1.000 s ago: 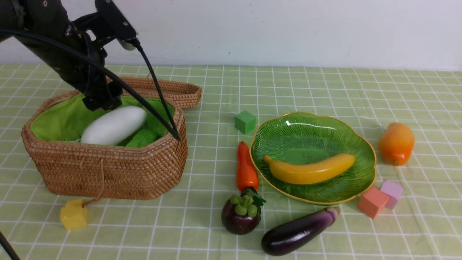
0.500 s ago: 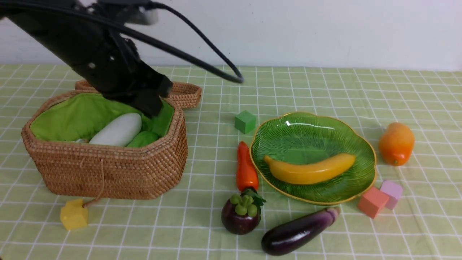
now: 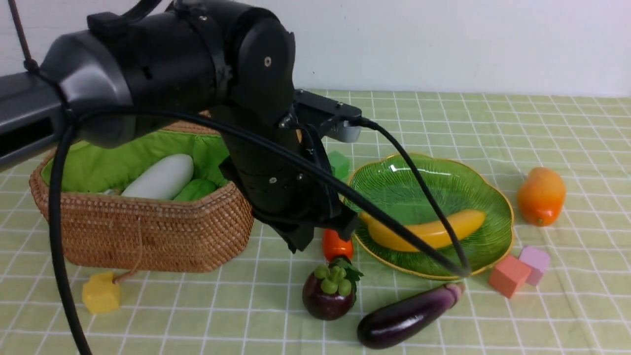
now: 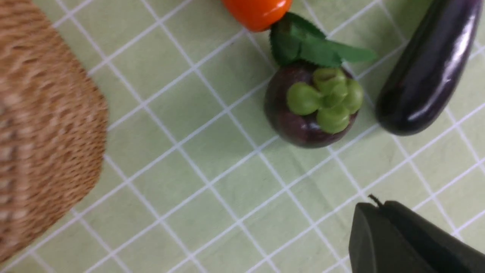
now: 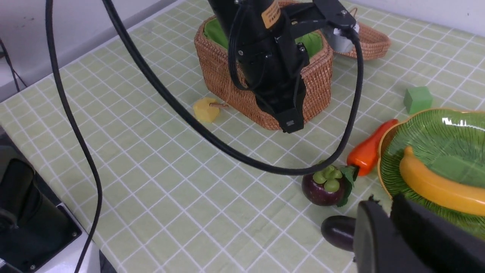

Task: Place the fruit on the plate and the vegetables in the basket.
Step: Use the right arm to grab a mangosteen and put it into the right plate

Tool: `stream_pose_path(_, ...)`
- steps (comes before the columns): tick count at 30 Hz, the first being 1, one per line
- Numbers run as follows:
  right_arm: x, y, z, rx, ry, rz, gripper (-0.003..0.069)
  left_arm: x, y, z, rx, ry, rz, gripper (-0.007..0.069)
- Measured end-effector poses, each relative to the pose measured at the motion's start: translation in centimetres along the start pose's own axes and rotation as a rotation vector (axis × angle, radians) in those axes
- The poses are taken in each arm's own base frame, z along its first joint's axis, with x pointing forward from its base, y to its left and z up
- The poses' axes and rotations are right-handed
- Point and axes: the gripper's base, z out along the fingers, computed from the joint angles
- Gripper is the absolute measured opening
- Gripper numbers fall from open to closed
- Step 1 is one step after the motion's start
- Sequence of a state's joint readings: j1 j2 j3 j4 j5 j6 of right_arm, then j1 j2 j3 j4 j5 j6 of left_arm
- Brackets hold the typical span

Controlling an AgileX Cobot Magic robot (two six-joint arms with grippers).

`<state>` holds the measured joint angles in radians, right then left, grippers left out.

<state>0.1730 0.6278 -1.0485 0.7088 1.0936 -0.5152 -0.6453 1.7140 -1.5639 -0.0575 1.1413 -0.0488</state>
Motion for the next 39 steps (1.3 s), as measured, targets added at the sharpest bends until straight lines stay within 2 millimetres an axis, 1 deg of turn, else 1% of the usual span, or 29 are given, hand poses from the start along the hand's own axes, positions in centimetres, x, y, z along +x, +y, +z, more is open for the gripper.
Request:
stream_pose_path(2,0.0,0.0,0.0,0.005,0.004,0.024,0.0072,0.5,0.1,-1.9,-0.011,-0.046,0.002,0.0005)
stream_pose_path(3,0.0,-0.1,0.0,0.006,0.004,0.031,0.0072,0.6,0.1,-2.2,-0.011,-0.052,0.002,0.0005)
stream_pose_path(4,0.1,-0.2,0.1,0.011,0.021,0.049,0.0072,1.5,0.0,-4.9,-0.007,-0.129,0.004,0.0004)
stream_pose_path(6,0.3,-0.5,0.6,0.001,0.083,0.093,0.0063,3.6,0.0,-8.3,0.005,-0.232,0.006,-0.0006)
stream_pose_path(7,0.3,-0.7,0.9,-0.006,0.111,0.110,0.0057,4.9,-0.1,-10.1,0.013,-0.283,0.006,-0.0013)
stream_pose_path(8,0.3,-1.1,1.5,-0.014,0.149,0.135,0.0050,6.4,-0.1,-11.4,0.023,-0.321,0.004,-0.0013)
stream_pose_path(9,0.3,-1.1,1.6,-0.017,0.161,0.140,0.0049,6.7,-0.1,-11.6,0.028,-0.329,0.003,-0.0013)
stream_pose_path(10,0.0,-1.9,2.6,-0.027,0.213,0.179,0.0041,9.6,-0.1,-12.9,0.049,-0.371,0.001,-0.0013)
stream_pose_path(11,0.0,-2.1,2.9,-0.029,0.224,0.190,0.0038,9.7,-0.1,-12.5,0.050,-0.364,0.000,-0.0013)
stream_pose_path(12,-0.5,-2.9,3.9,-0.033,0.255,0.220,0.0033,12.0,-0.1,-13.0,0.068,-0.402,-0.006,-0.0013)
stream_pose_path(14,-1.0,-3.9,5.7,-0.051,0.303,0.258,0.0030,14.3,0.0,-13.3,0.086,-0.457,-0.013,-0.0013)
stream_pose_path(15,-1.3,-4.1,6.4,-0.065,0.322,0.269,0.0029,15.4,0.0,-13.8,0.095,-0.497,-0.015,-0.0013)
stream_pose_path(16,-1.5,-4.5,7.8,-0.081,0.363,0.287,0.0029,16.7,0.1,-14.0,0.101,-0.544,-0.016,-0.0013)
stream_pose_path(18,-1.6,-4.7,10.4,-0.104,0.445,0.293,0.0029,18.4,0.1,-14.9,0.110,-0.618,-0.015,-0.0013)
stream_pose_path(20,-1.6,-4.7,11.8,-0.092,0.488,0.290,0.0029,19.3,0.2,-15.5,0.115,-0.657,-0.014,-0.0013)
stream_pose_path(21,-1.6,-4.2,14.5,-0.076,0.549,0.260,0.0029,20.2,0.2,-16.3,0.123,-0.701,-0.012,-0.0013)
stream_pose_path(23,-1.6,-3.7,16.9,-0.028,0.604,0.224,0.0029,20.6,0.2,-16.6,0.127,-0.729,-0.007,-0.0013)
stream_pose_path(25,-1.8,-2.7,18.9,0.017,0.633,0.179,0.0038,20.5,0.1,-16.8,0.132,-0.742,0.008,-0.0013)
stream_pose_path(28,-1.9,-2.1,21.3,0.107,0.662,0.168,0.0069,20.3,-0.2,-16.9,0.165,-0.770,0.026,-0.0013)
stream_pose_path(30,-1.8,-2.2,22.8,0.149,0.674,0.191,0.0106,20.1,-0.5,-17.1,0.195,-0.797,0.043,-0.0013)
stream_pose_path(33,-1.1,-2.6,25.0,0.182,0.709,0.213,0.0191,20.1,-0.8,-17.2,0.217,-0.816,0.070,-0.0013)
stream_pose_path(34,-0.4,-2.8,26.3,0.189,0.739,0.223,0.0251,20.1,-0.8,-17.2,0.218,-0.817,0.078,-0.0013)
stream_pose_path(35,0.0,-2.9,26.8,0.190,0.755,0.230,0.0280,20.1,-0.8,-17.2,0.218,-0.817,0.080,-0.0013)
stream_pose_path(36,0.7,-3.0,28.0,0.190,0.783,0.241,0.0340,20.1,-0.8,-17.2,0.217,-0.818,0.083,-0.0013)
stream_pose_path(37,1.0,-3.0,28.6,0.186,0.795,0.249,0.0372,20.1,-0.8,-17.2,0.217,-0.818,0.083,-0.0013)
stream_pose_path(39,2.0,-3.1,30.3,0.182,0.823,0.268,0.0476,20.1,-0.8,-17.2,0.216,-0.818,0.085,-0.0013)
